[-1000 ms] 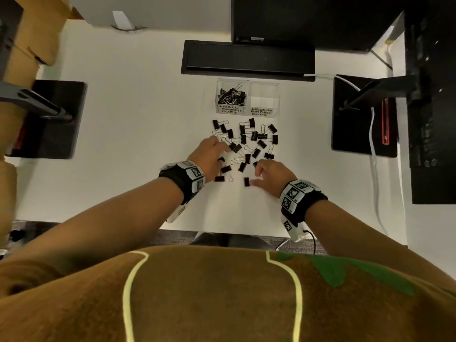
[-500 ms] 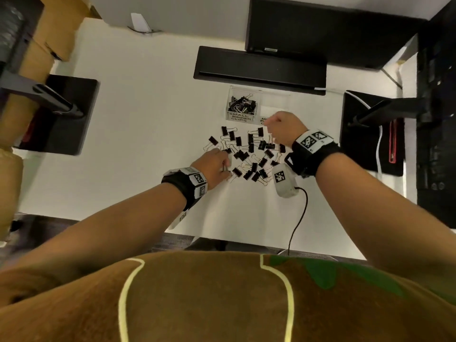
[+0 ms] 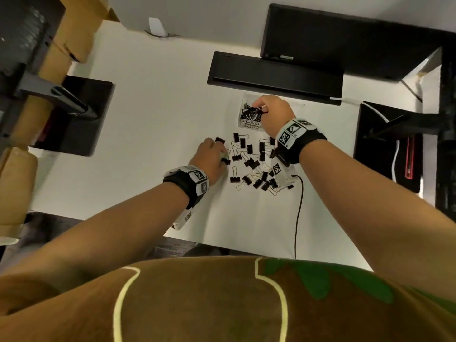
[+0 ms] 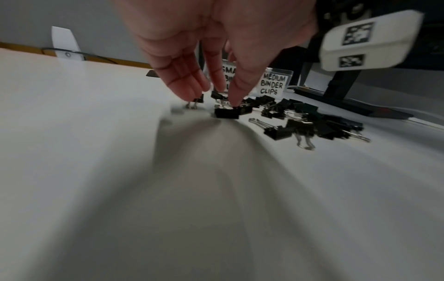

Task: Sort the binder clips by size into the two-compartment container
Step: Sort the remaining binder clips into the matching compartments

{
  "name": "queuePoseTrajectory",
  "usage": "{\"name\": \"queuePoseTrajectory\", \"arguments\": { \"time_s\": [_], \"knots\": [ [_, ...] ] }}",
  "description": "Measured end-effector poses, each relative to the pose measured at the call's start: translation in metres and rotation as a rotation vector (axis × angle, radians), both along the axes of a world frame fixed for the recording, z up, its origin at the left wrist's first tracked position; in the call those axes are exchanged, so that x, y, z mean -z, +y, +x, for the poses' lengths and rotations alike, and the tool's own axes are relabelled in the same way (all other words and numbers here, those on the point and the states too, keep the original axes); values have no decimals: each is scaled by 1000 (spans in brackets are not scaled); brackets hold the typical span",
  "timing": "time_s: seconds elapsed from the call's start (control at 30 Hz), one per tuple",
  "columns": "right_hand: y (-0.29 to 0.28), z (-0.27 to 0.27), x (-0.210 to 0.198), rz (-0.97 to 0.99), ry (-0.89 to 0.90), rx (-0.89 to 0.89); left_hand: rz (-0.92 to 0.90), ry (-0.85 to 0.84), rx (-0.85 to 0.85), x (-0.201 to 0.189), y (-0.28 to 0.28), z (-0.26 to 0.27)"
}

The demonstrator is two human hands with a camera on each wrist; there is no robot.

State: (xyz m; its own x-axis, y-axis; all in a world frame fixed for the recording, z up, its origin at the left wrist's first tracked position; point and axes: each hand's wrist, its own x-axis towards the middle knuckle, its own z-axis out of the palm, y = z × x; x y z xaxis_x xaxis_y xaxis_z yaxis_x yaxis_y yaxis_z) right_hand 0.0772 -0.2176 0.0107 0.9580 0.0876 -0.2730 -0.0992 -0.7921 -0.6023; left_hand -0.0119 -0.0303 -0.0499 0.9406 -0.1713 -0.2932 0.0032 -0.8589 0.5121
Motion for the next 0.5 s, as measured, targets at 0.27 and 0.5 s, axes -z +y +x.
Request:
{"name": "queuePoseTrajectory", "arguments": {
  "time_s": [0.27, 0.5],
  "knots": [
    [-3, -66, 33, -55, 59, -205, 134, 72, 87, 5, -1, 36],
    [4, -89, 65, -239, 100, -335, 186, 42, 65, 7, -4, 35]
  ]
}}
